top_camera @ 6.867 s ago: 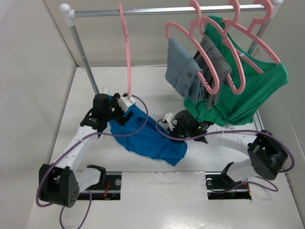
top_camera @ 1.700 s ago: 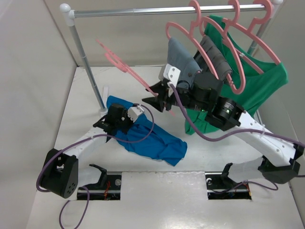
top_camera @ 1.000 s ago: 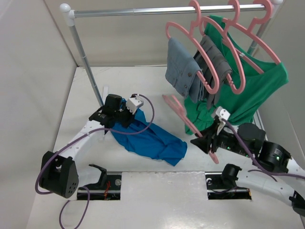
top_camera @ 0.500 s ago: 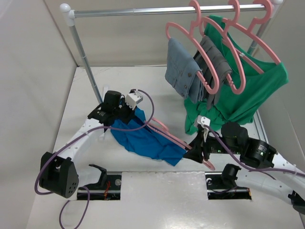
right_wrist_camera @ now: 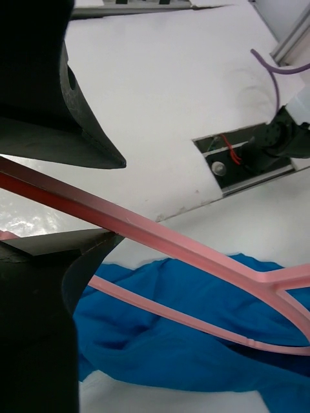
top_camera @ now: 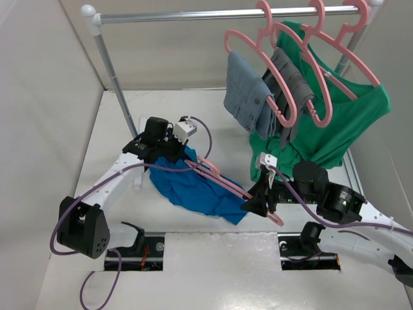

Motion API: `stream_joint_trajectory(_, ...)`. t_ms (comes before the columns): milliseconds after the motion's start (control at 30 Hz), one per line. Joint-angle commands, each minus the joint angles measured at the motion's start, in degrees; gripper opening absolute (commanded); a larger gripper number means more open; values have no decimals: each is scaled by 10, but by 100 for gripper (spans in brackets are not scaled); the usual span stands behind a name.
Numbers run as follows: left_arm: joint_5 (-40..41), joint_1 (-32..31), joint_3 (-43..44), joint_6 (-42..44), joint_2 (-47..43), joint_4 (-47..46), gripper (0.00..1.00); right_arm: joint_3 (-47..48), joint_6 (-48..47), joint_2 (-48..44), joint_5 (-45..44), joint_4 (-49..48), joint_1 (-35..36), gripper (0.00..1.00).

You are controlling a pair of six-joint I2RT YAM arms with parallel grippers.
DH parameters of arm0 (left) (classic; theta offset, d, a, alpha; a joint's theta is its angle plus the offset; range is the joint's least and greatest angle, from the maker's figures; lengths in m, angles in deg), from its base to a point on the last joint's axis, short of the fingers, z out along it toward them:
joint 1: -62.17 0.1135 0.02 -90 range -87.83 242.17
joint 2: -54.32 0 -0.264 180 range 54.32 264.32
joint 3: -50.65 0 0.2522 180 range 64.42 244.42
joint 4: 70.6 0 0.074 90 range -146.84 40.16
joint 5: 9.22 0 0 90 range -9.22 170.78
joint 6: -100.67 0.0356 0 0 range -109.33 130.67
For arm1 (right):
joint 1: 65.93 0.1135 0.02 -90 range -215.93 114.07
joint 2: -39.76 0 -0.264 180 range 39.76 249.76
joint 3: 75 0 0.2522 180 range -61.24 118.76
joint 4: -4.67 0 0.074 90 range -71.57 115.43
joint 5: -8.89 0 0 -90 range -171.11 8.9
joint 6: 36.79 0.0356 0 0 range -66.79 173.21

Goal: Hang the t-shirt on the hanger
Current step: Place tshirt on hanger

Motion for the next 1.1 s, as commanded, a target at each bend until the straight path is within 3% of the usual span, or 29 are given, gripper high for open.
stream_joint_trajectory(0, -21, -14, 25, 7, -1, 26, 0, 2, -15, -11, -16, -89, 2, 0)
stream_joint_trajectory(367, -107, -14, 77, -7, -38, 99, 0, -57, -36, 49, -3, -186, 2, 0)
stream_joint_trajectory(567, -127, -14, 82, -7, -98, 127, 0, -109, -42, -22, -77, -257, 2, 0)
stream_joint_trajectory(667, -143, -20, 82, -7, -124, 127, 0, -144, -73, -35, -89, -318, 2, 0)
stream_joint_trajectory(867, -125, -92, 100, -54, -138, 86, 0, -163, -121, -18, -83, -377, 2, 0)
stream_joint_trajectory(1067, -136, -98, 132, -82, -144, 57, 0, -181, -147, -18, -50, -447, -9, 0)
